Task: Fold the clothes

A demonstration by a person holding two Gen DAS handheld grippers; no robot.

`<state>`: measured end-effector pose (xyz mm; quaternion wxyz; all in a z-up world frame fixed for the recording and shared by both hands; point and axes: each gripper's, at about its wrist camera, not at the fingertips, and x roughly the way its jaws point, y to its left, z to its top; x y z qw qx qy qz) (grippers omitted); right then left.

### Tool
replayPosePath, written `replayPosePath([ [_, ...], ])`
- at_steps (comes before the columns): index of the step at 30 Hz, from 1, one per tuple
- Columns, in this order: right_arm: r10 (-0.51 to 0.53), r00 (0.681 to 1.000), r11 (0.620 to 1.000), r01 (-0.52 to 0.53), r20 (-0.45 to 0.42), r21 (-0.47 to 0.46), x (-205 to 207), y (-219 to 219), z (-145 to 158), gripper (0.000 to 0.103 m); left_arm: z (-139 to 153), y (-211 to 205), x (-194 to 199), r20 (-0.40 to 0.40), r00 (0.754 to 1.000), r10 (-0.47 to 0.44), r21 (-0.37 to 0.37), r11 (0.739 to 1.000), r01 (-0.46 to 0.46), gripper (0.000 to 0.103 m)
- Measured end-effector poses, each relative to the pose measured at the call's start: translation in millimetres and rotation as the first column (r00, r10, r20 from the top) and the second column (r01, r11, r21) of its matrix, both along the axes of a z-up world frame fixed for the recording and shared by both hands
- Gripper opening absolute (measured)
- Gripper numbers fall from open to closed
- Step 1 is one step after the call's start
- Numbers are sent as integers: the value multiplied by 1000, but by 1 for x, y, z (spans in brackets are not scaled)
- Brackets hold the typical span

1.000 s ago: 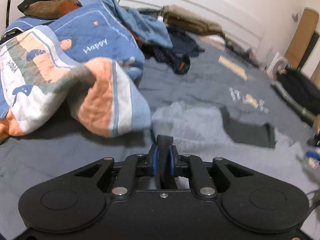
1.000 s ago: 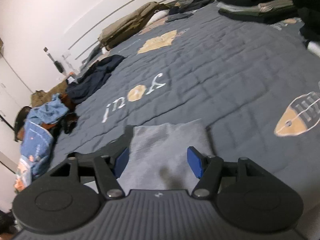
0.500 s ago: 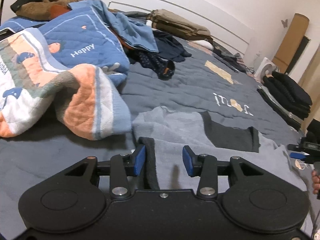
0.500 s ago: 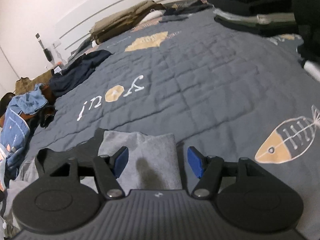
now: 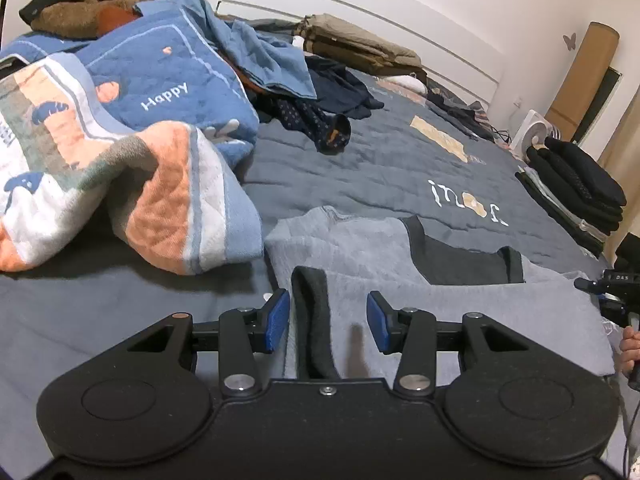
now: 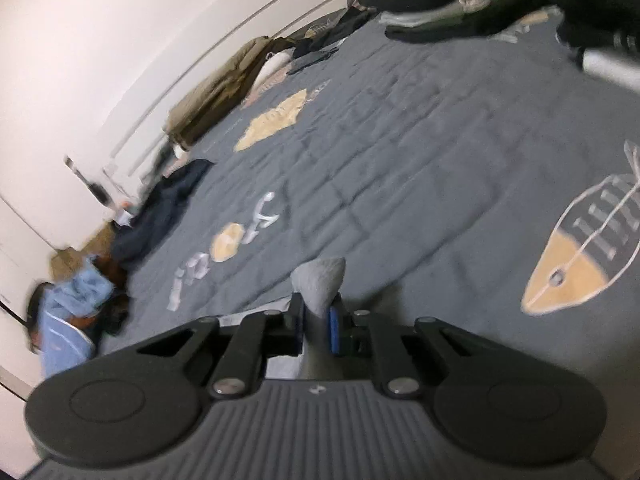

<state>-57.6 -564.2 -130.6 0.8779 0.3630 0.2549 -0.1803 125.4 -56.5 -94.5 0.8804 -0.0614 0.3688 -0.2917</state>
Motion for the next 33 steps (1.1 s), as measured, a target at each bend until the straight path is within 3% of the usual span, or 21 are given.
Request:
replayPosePath([
  [2,20,997,998,-23,-70,-55,7,5,-9,16,-1,-3,-1,0,1000,-10,15,1000,10,43],
  [6,36,996,999,-39,-85,-23,9,3,-7,23,-2,-6,-1,-1,1000,-14,17,1000,14,43],
  [8,30,997,999,-31,-64,-12,6,-4,2,36,-3,-7,-1,-1,1000,-15,17,1000,15,50],
  [11,-3,999,999,2,-34,-41,-1,-8,6,51,-3,-9,-1,-2,1000,-18,18,1000,18,50],
  [15,26,999,999,-27,-24,-20,6,-8,1,52,-5,-13,-2,-1,1000,-22,23,1000,22,50],
  [18,33,998,997,-37,-56,-68,15,-2,-2,52,-8,-18,-2,1,1000,-26,39,999,26,49],
  [19,26,997,995,-32,-72,-91,18,1,-3,50,-9,-20,-2,1,1000,-27,46,999,27,41],
  [20,17,996,993,-27,-89,-113,21,4,-5,34,-10,-20,-2,0,1000,-28,55,998,28,22],
  [22,-27,992,988,8,-122,-156,24,7,-8,13,-12,-20,-1,-2,1000,-30,75,997,30,8],
  [23,-35,992,986,14,-123,-168,23,7,-9,12,-10,-18,-1,6,1000,-23,71,997,23,5],
  [27,-90,991,967,63,-101,-245,16,10,-4,11,-2,-10,0,40,999,6,52,999,-8,4],
  [28,-110,990,959,82,-88,-272,14,12,0,3,-3,-11,0,39,999,3,62,998,-5,4],
  [30,-179,981,914,140,-69,-381,10,13,9,2,-5,-13,-1,37,999,-3,81,997,0,4],
  [33,-124,989,961,101,-75,-256,6,-3,4,2,-8,-16,-2,33,999,-12,110,994,8,4],
])
